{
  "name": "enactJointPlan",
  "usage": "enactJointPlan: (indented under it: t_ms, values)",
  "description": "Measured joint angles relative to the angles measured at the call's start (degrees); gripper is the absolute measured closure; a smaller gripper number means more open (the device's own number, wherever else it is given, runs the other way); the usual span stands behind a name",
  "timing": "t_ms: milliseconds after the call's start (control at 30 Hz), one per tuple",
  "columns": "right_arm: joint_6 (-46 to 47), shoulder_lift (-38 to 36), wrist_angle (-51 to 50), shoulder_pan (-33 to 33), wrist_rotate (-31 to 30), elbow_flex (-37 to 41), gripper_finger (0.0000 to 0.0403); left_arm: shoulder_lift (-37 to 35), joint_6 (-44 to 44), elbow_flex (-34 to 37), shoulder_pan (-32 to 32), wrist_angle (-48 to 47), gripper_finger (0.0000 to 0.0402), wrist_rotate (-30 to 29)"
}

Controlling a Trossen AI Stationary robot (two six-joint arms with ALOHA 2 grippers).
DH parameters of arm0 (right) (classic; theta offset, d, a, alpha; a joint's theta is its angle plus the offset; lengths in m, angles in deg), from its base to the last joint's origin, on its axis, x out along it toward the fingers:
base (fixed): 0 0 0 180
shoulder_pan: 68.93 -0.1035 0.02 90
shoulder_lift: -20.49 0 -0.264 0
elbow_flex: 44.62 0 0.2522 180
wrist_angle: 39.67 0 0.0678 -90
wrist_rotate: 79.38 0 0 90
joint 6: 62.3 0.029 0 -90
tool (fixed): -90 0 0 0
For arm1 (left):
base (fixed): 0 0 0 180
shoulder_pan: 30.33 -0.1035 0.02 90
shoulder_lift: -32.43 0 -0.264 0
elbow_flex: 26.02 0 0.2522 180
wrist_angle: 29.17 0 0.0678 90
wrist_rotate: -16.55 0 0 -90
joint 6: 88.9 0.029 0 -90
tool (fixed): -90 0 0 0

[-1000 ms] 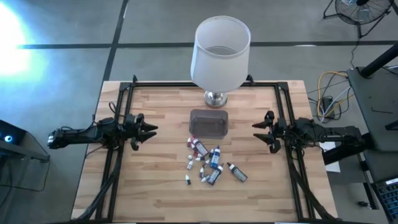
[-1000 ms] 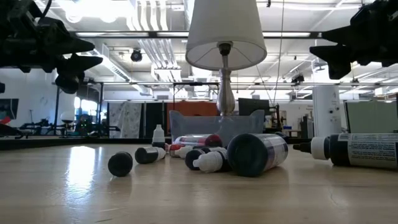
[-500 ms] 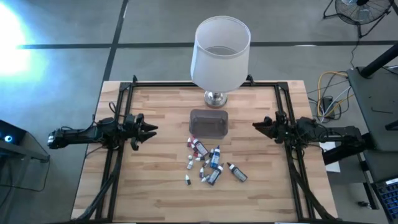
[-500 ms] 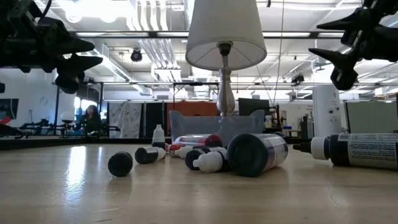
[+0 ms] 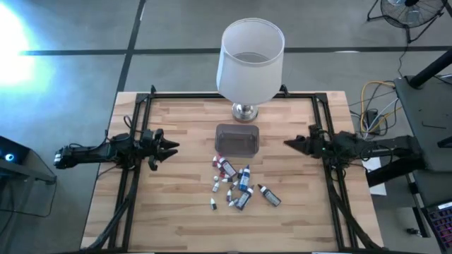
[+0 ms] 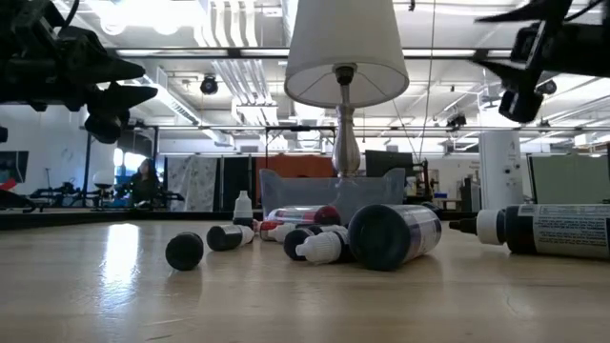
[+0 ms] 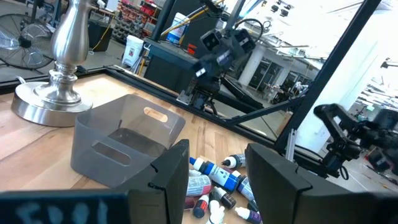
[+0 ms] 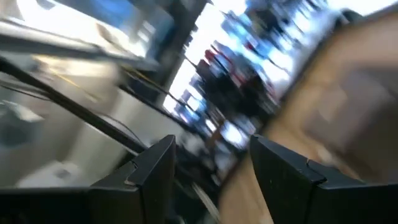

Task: Pick & Place food coloring
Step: Put the big black food coloring bottle into the black bin

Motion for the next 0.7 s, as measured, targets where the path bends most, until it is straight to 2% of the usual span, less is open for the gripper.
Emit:
enactJointPlan:
  t_ms: [333, 600, 700]
  values:
    - [14.09, 22.95, -19.53, -4.08, 21.75, -12.08, 0.0202, 0.01, 0.00, 0.00, 0.02, 0.02, 0.0266, 0.00]
    - [15.35, 37.36, -19.70, -5.12, 22.82, -21.58, 0.0202, 0.00, -0.02, 0.00, 0.02, 0.02, 0.0266, 0.00]
    - [10.63, 42.12, -19.84, -5.14, 23.06, -25.69, 0.0202, 0.02, 0.00, -0.02, 0.00, 0.02, 0.0266, 0.00]
